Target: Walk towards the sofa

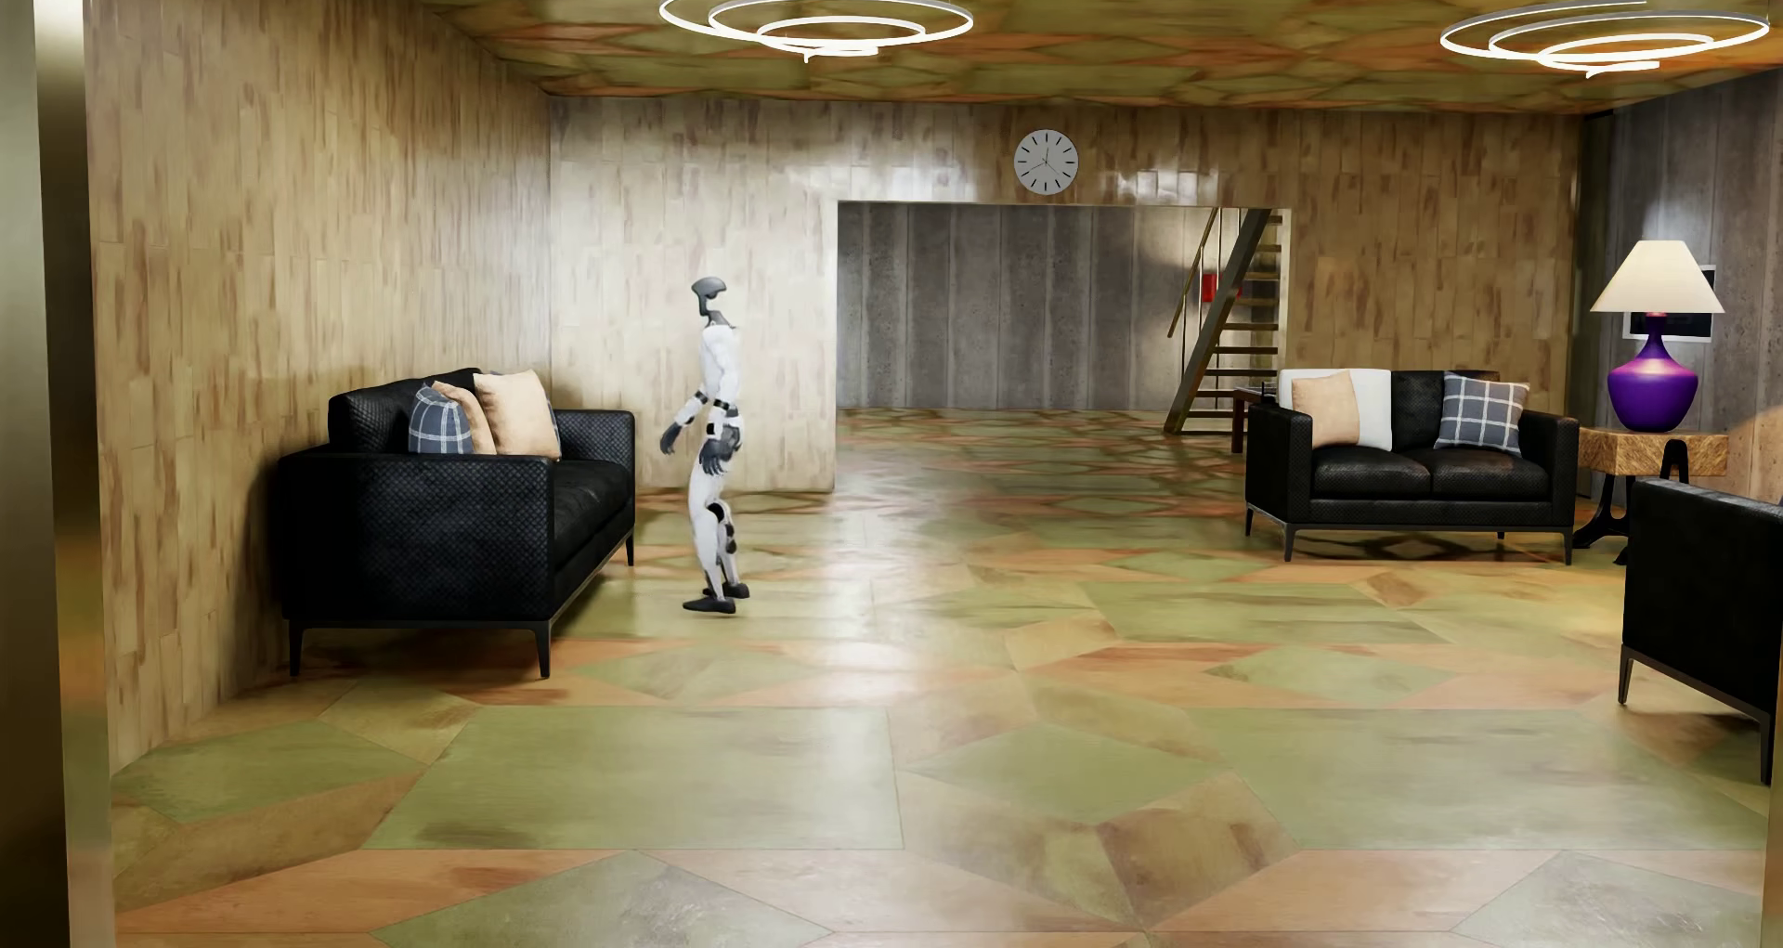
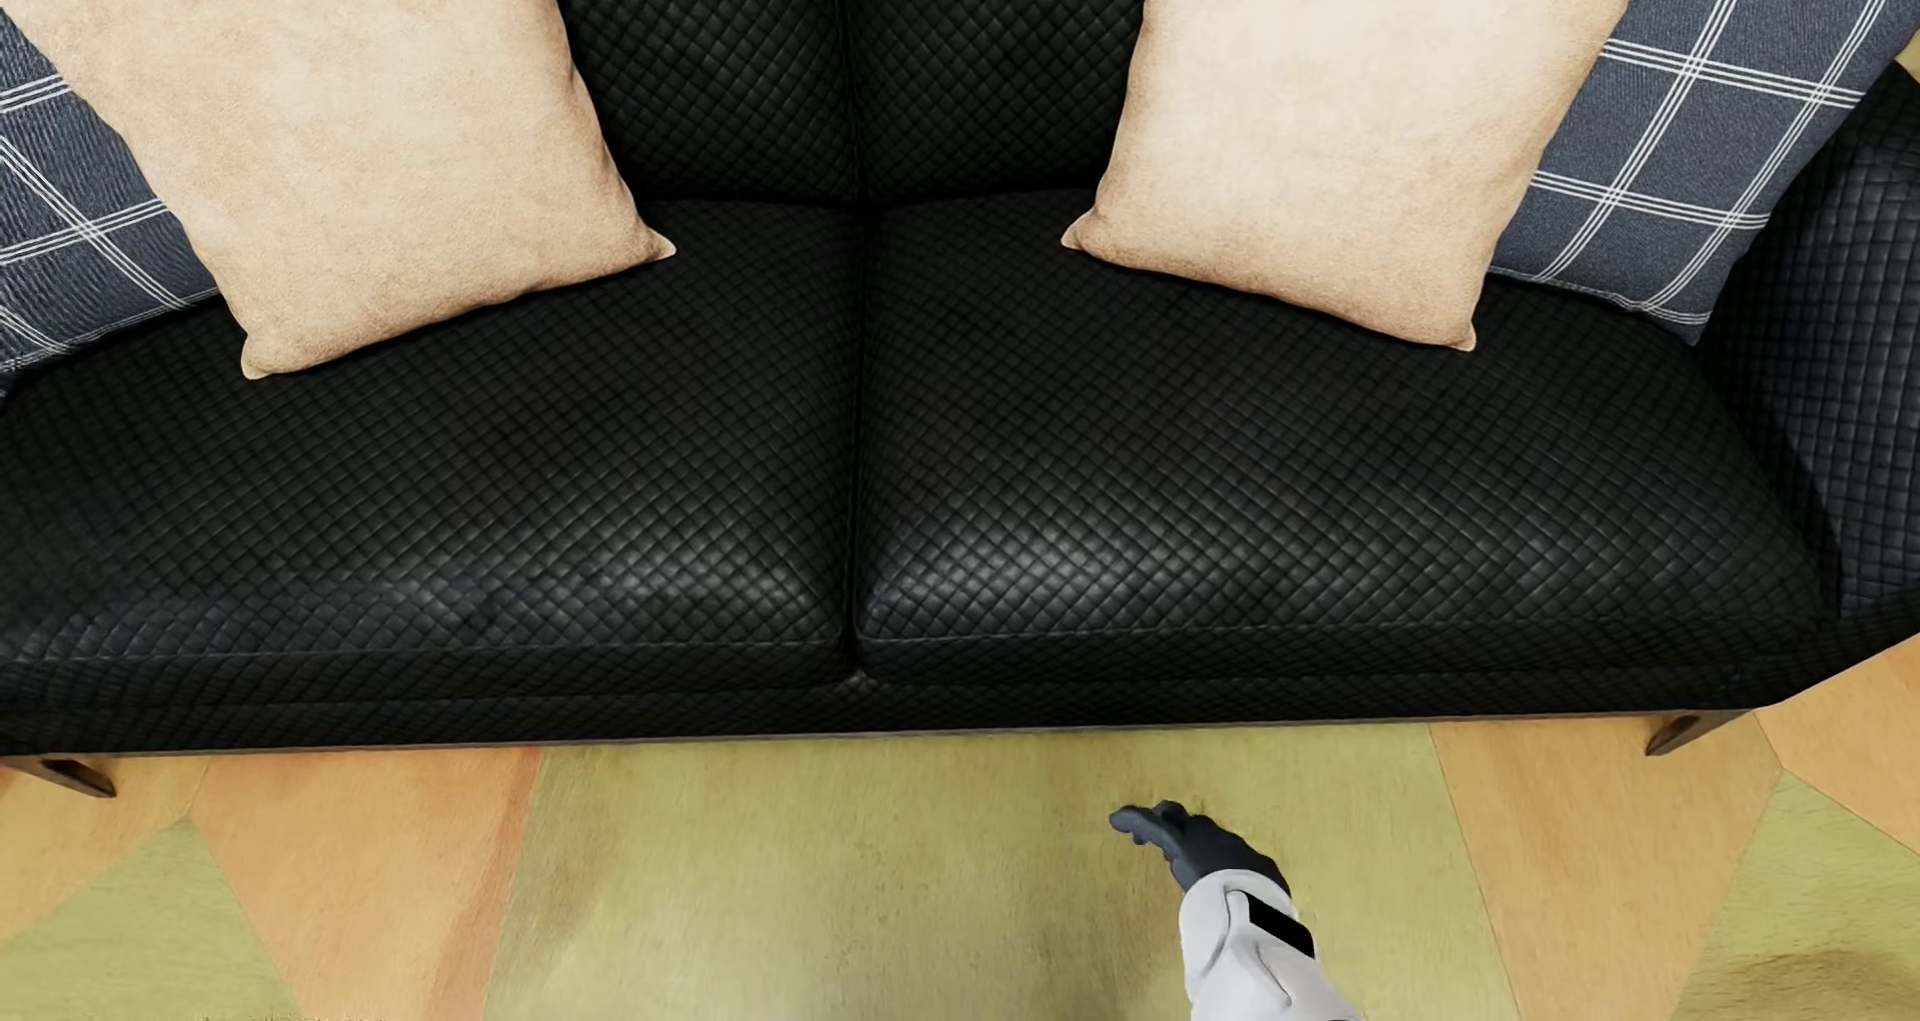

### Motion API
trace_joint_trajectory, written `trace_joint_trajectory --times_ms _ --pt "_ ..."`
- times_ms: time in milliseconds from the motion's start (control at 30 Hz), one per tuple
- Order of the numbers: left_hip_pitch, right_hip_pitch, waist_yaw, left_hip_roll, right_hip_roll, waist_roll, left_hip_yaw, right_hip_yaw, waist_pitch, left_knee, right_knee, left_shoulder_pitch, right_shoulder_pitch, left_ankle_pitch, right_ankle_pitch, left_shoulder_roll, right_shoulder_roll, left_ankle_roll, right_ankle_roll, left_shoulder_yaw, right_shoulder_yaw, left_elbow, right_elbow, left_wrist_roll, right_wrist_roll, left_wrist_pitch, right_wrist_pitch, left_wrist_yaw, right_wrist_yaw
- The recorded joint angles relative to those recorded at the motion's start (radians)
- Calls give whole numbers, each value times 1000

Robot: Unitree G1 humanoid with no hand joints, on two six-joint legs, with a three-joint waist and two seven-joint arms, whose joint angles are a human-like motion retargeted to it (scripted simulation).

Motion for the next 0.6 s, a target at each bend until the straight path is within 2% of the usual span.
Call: trace_joint_trajectory --times_ms 67,167,233,267,300,333,367,433,533,600 --pt "34 16 -4 -31 -32 -4 3 -4 -5 -40 3 -23 40 9 -4 14 16 7 12 15 1 -62 50 -7 18 -27 14 36 13" --pt "89 49 -5 -65 -62 -14 10 -2 -14 -95 -12 -54 98 21 -2 -5 25 21 31 65 110 -154 142 -77 -17 -69 34 151 104" --pt "112 67 -5 -76 -71 -19 18 2 -21 -117 -31 -57 142 23 3 -2 38 29 40 64 174 -197 189 -109 -30 -91 29 161 153" --pt "116 72 -6 -80 -74 -22 23 7 -24 -119 -39 -59 180 21 5 3 49 34 45 58 138 -205 182 -111 14 -103 34 153 113" --pt "117 75 -7 -82 -75 -24 29 13 -26 -116 -46 -65 220 16 7 4 66 39 49 52 63 -204 160 -109 86 -104 33 146 25" --pt "117 76 -9 -83 -75 -26 37 21 -28 -110 -51 -70 253 11 9 0 73 43 53 49 27 -197 139 -109 124 -100 28 141 -29" --pt "117 74 -12 -82 -74 -27 47 32 -29 -107 -55 -72 274 7 12 -5 69 46 56 47 19 -184 120 -108 136 -96 24 140 -40" --pt "124 65 -19 -78 -69 -31 75 60 -30 -108 -56 -75 279 1 16 -19 45 53 62 31 41 -140 94 -95 128 -76 23 131 1" --pt "134 47 -25 -66 -56 -36 121 108 -29 -109 -53 -81 225 -10 23 -34 9 60 67 -7 116 -68 99 -60 60 -36 41 83 82" --pt "136 40 -24 -57 -46 -39 145 133 -28 -100 -54 -81 190 -20 26 -39 1 63 69 -23 138 -34 102 -43 28 -17 50 56 111"
